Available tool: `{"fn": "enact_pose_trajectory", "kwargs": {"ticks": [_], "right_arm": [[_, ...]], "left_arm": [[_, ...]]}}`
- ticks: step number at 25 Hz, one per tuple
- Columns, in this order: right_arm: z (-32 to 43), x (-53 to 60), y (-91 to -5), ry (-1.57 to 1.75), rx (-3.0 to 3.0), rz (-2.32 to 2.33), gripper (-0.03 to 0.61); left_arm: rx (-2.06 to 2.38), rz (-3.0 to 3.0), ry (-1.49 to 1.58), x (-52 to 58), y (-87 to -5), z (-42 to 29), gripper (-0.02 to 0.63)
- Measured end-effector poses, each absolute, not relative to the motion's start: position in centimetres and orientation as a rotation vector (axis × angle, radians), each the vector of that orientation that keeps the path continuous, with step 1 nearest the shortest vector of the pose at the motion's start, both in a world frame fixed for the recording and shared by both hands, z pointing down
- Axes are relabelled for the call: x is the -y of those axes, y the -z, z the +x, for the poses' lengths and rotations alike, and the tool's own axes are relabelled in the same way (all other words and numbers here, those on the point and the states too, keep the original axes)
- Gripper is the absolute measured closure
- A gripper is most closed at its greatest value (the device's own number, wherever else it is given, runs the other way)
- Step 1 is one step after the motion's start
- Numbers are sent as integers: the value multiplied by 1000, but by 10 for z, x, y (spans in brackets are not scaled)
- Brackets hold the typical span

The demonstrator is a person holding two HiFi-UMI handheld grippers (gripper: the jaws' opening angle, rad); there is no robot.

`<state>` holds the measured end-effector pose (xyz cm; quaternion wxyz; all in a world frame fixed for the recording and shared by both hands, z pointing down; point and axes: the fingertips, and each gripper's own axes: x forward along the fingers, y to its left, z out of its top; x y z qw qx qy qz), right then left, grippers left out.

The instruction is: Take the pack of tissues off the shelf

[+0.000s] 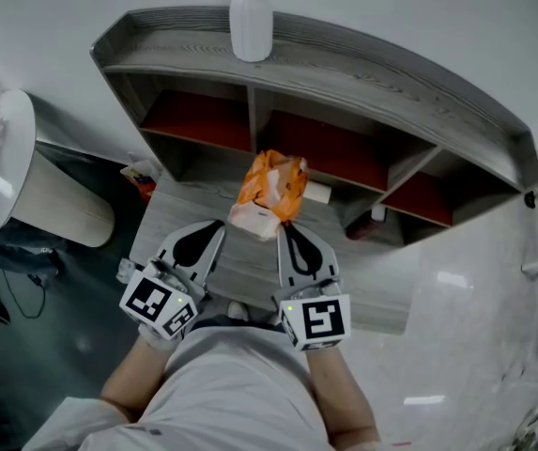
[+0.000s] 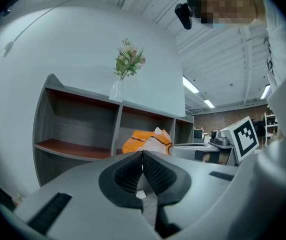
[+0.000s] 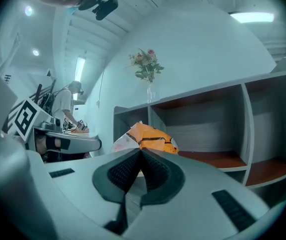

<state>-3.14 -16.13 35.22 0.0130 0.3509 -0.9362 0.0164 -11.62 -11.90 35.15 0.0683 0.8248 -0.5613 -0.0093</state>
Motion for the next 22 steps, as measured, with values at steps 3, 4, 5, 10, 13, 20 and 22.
{"fn": "enact_pose_trajectory", "kwargs": {"ticks": [3,4,5,10,13,20,22], "right_arm": [[-33,159,-354,-41,2919,1058,560],[-33,159,-354,-39,2919,1049,560],[-33,159,-355,-35,2920,1041,560],[-31,161,-357,-32,2919,1035,559],[-28,164,-358,-39,2914,1050,560],[-23,176,-359,-43,2916,1072,558],[-22,179,-359,-44,2919,1076,558]], "left_arm": [[1677,2488,28,121,-353,-113,597],[1672,2490,28,122,-353,-112,597],[1668,2492,28,123,-353,-111,597],[1655,2500,29,130,-354,-108,597],[1655,2496,27,133,-356,-108,597],[1646,2500,24,145,-357,-105,597],[1647,2501,24,149,-358,-104,597]]}}
